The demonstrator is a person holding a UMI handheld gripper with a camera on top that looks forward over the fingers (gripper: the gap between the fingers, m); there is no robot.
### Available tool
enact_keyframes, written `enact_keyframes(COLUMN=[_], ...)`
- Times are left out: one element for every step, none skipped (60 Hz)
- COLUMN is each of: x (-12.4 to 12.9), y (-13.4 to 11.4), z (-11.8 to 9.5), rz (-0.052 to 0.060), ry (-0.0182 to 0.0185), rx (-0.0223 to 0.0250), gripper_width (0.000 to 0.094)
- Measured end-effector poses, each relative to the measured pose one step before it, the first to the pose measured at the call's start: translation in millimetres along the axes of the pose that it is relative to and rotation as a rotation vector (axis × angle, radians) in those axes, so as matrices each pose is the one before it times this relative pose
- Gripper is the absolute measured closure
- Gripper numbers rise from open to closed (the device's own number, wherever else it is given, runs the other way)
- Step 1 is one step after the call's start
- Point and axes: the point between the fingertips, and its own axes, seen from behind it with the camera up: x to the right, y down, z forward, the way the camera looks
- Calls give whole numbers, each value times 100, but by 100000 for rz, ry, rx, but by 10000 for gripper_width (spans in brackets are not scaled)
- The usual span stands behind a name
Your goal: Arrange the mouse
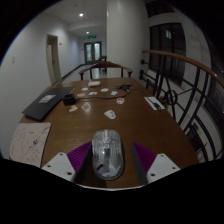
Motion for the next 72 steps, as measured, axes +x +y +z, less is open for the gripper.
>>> enact_keyframes(x=[214,239,246,266,338,56,4,106,46,35,11,23,10,16,38,-6,85,119,-12,-195,-459,-708,-864,-854,-1255,-1255,-1301,-1342,-1420,-1468,-1528,-1432,-1915,-1805,-1766,-1744,-1684,-1612,-1425,-1261,-1230,-988,-835,-769,-657,-613,-560,-338,-387,-244,-117,6,61,117,-182,87,-98,-160,-80,-61,-22,-108,39,31,29,20,0,-32,-6,-2,10,0], y=[-94,-66,-86,-66,-4,11,91,-120,32,-5,9,-20,65,-23,107,119,-1,-208,-485,-770,-902,-914,-912,-896,-704,-844,-838,-752,-647,-548,-458,-583,-522,-184,-27,138,351,478,988,387,765,754,781,866,884,836,1330,711,614,648,659,641,589,508,546,-276,-93,180,-32,-92,61,-51,43,23,25,-36,-14,-28,-59,-21,-47,-29], z=[160,149,159,137,-121,21,-5,-13,15,21,-17,-22,-67,-69,-269,-340,-503,-709,-848,-980,-1038,-1049,-1082,-945,-1129,-1041,-965,-848,-835,-739,-680,-238,-545,-280,-153,-5,134,279,550,874,497,557,573,573,655,683,397,1026,694,629,511,459,439,357,-450,274,150,147,133,119,123,-179,57,31,1,35,17,27,-19,-16,17,13], rz=[391,540,790,868,639,726,1082,1107,1023,752,401,80,146,219,296,357,143,-253,-540,-744,-496,-122,87,420,149,-283,-821,-992,-917,-736,-661,-583,-993,-774,-642,-605,-748,-950,-1373,-1422,-1562,-1535,-1403,-1070,-665,-347,-549,-631,-657,-652,-531,-340,-26,94,231,1529,1782,1633,1353,877,245,-167,-480,-382,-81,218,455,425,189,-4,250,727], ry=[828,1001,1116,1099,1294,135,-77,252,220,205,251,374,514,898,1039,1386,1538,1687,1465,855,108,-588,-1013,-1399,-946,-1188,-1074,-1061,-1140,-1251,-1500,-2134,-1783,-2252,-2228,-2233,-2205,-2167,-2011,-1677,-1332,-825,-486,-430,-480,-489,-817,-669,-617,-378,-94,150,283,341,-251,-670,-969,-1016,-728,-694,-541,-365,-454,-395,-306,-240,-226,-223,-183,-88,38,44], rx=[854,794,883,658,-286,-152,-455,262,-85,39,-189,-191,-729,-714,-1280,-1163,-1135,-134,1121,2250,2632,2635,2449,2051,1814,1909,1877,1642,1261,839,618,707,214,332,76,-286,-663,-1165,-1319,-1833,-1815,-1792,-1869,-2089,-1911,-1674,-1043,-1374,-1309,-1399,-1591,-1671,-1470,-1104,213,2128,655,-415,344,559,83,210,301,304,85,106,-22,24,43,-93,59,-132], gripper_width=[197,297,338,379,420,435,439,456,474,490,503,525,541,549,557,567,568,568,571,568,568,570,569,568,567,568,568,567,569,569,571,569,570,570,571,572,572,570,572,572,570,571,571,571,571,570,571,569,570,569,570,570,570,563,565,567,570,569,569,571,569,567,567,568,567,567,570,569,551,511,478,448])
